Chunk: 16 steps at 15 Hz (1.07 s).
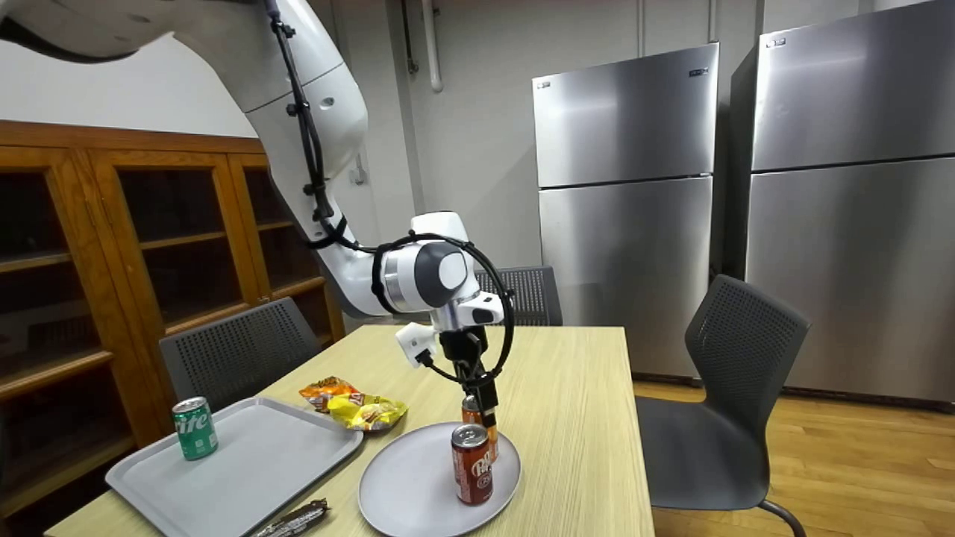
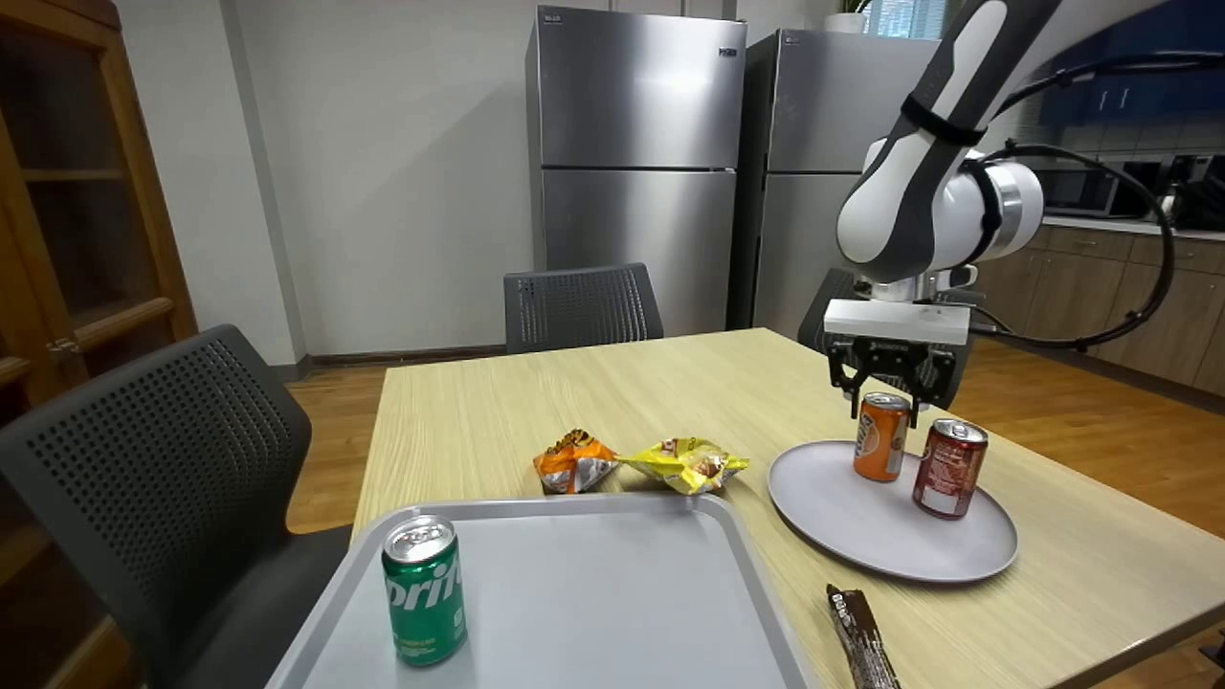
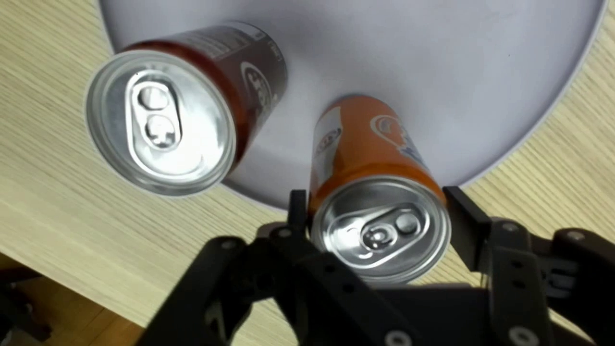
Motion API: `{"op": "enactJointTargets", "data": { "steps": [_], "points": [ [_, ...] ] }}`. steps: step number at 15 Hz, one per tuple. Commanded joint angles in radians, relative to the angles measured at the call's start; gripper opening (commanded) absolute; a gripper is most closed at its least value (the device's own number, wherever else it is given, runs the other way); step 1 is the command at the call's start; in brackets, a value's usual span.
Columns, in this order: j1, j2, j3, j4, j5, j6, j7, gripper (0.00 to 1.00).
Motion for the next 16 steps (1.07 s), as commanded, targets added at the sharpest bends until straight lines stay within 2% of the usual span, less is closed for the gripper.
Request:
{"op": "enactJointTargets", "data": {
  "steps": [1,2,10,16],
  "points": [
    [0.029,-0.013,-0.026,-0.001,0.011,-0.018,0.011,0.42],
    [0.035,-0.024,-0.032,-0.008,0.006,-0.018,0.014,0.38],
    [0.114,-0.173,-0.058,-0.107,-0.035,-0.006,0.066,0.38],
    [0.181,-0.325,-0.015,-0.202,-0.146,-0.034,0.198,0.38]
  ]
}}
